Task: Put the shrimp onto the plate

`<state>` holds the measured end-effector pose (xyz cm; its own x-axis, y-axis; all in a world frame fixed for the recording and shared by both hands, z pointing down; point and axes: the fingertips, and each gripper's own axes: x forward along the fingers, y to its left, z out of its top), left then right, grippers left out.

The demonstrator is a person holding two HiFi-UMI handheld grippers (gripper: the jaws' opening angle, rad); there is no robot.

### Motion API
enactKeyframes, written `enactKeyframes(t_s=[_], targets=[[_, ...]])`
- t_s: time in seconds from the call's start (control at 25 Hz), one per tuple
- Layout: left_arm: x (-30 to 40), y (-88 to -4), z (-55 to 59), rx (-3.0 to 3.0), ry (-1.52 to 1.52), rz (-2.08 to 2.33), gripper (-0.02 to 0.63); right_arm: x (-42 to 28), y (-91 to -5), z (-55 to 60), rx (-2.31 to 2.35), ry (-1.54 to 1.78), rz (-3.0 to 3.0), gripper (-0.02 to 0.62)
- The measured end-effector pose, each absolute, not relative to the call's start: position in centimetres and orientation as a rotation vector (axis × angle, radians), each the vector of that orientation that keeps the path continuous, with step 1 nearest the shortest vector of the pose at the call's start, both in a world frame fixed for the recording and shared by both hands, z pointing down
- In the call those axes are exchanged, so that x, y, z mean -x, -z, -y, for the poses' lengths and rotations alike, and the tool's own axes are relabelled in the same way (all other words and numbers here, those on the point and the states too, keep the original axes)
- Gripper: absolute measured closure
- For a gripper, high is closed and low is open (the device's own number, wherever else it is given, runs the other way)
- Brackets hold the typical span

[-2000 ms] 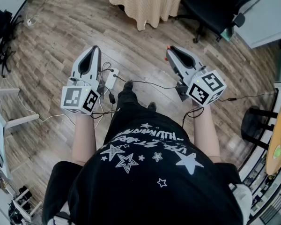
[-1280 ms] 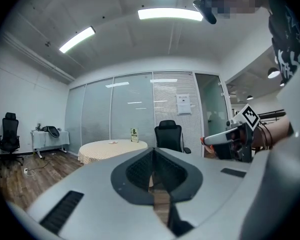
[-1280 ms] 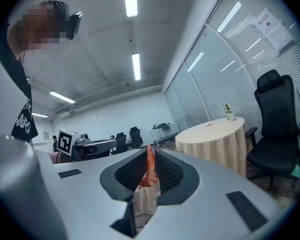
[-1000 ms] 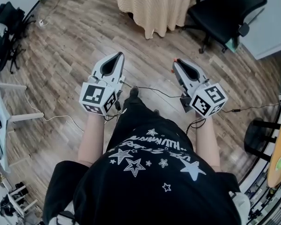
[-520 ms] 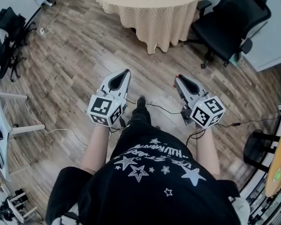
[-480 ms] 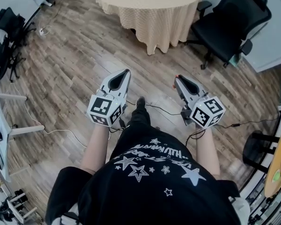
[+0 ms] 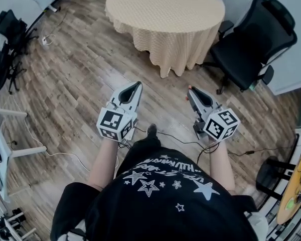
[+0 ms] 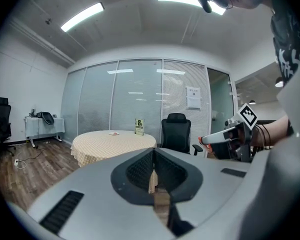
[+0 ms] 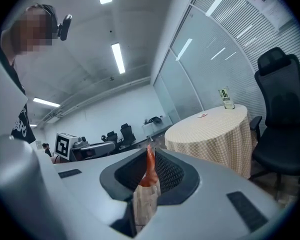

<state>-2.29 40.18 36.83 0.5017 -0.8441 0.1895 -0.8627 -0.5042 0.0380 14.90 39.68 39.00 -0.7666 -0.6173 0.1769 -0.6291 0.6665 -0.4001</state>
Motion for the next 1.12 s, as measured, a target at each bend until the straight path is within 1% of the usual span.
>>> enactKeyframes(t_s=[0.28,0.44,0.8,1.12], targets=[[6.9,-37.1,-34.6,-2.583,-0.192,1.497,0.600,-10.7,-38.6,-33.9,-1.053,-0.682,2.833,0.548],[8.2,-37.5,-32.2,-2.590,-0.181,1.471,0.600,-9.4,-38.8,-31.5,-1.073,-0.699,2.819,0.547],[8.8,-38.6,-28.3,-2.574,-0.191,1.428,0.600,-8.5,-39.7,-28.0,-1.096,-0.749,2.788,0.548],[8.0,-39.4,-23.0,-2.503,-0.253,1.497,0.600,-8.5,-40.7,-19.7,-0.997,-0.806,2.822,0.548]])
